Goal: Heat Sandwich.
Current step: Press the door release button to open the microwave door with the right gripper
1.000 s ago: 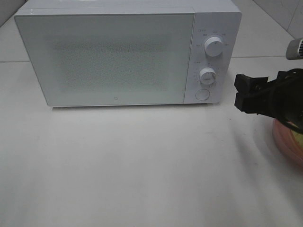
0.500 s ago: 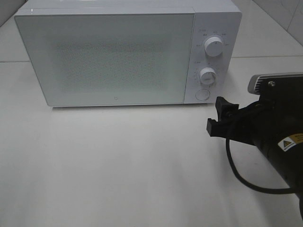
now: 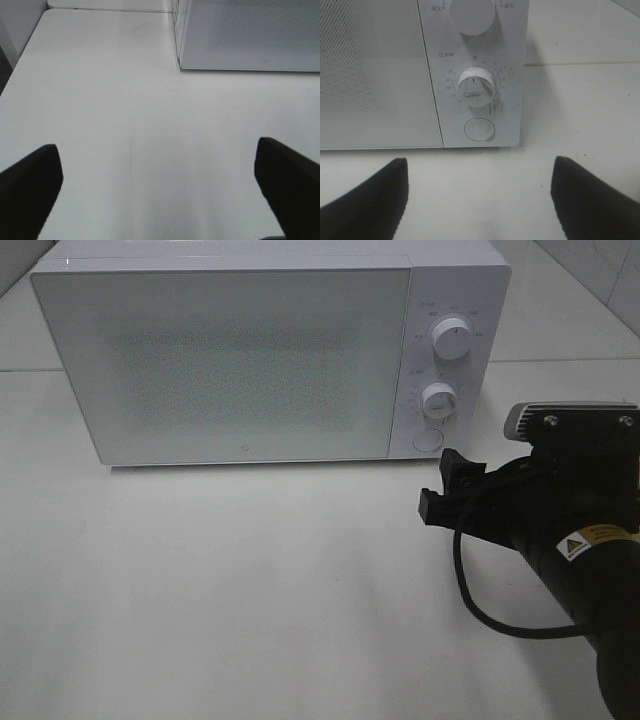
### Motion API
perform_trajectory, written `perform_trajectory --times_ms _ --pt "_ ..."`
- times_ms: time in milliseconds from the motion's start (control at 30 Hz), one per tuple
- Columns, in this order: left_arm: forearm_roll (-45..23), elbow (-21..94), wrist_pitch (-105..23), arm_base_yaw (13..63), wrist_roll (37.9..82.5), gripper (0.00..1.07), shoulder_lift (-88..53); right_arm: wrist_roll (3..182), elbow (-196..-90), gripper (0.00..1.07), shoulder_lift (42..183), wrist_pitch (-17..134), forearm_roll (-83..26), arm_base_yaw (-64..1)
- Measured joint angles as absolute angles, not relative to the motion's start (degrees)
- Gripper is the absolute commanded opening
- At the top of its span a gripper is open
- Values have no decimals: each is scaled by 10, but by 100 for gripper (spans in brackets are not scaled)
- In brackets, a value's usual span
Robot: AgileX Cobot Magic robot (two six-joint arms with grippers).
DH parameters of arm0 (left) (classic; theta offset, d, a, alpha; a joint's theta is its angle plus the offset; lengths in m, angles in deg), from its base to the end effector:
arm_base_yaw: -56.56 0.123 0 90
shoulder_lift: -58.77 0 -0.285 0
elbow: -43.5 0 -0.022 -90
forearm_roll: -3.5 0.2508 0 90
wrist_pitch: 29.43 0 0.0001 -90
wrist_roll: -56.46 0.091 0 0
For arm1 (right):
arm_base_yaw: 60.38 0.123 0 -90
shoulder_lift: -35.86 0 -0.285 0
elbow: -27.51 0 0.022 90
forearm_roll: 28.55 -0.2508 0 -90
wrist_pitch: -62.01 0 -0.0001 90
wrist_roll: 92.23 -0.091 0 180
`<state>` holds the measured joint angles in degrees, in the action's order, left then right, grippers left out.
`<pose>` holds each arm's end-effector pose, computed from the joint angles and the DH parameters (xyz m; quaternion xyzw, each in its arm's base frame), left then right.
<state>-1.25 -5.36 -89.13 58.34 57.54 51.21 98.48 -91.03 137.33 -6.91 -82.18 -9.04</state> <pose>-0.0040 -0.0066 0.2776 -0.0040 0.8479 -0.0282 0.5294 0.1840 0.1206 0.1524 0.0112 0.7685 0.0263 0.6392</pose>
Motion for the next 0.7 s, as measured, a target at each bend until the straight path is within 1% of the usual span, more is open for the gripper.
perform_trajectory --times_ms 100,133,233,267,300,400,433,467,567,600,700 --pt "-13 -54 -891 583 575 101 512 906 -910 76 1373 -69 -822 -90" --pt "-13 -54 -891 583 575 101 512 906 -910 76 1373 -69 -822 -90" --pt "-13 -54 -891 583 575 101 512 771 -910 76 1373 -69 -822 -90" --pt "-13 -54 -891 583 575 101 512 771 -910 76 1373 -69 -822 -90" --pt "-13 -54 -891 583 575 101 512 691 -910 76 1373 -69 -822 -90" --pt "-13 -54 -891 583 575 101 512 567 -910 76 1373 -65 -822 -90" --pt "-13 -54 -891 583 575 101 512 567 -910 76 1373 -65 -822 -90" --pt "-13 -54 -891 583 575 101 512 483 -910 75 1373 -56 -822 -90" --pt "-13 -54 -891 583 575 101 512 350 -910 73 1373 -24 -822 -90" --pt "-13 -54 -891 583 575 101 512 350 -910 73 1373 -24 -822 -90" --pt "-13 -54 -891 583 575 101 512 299 -910 65 1373 -4 -821 -90"
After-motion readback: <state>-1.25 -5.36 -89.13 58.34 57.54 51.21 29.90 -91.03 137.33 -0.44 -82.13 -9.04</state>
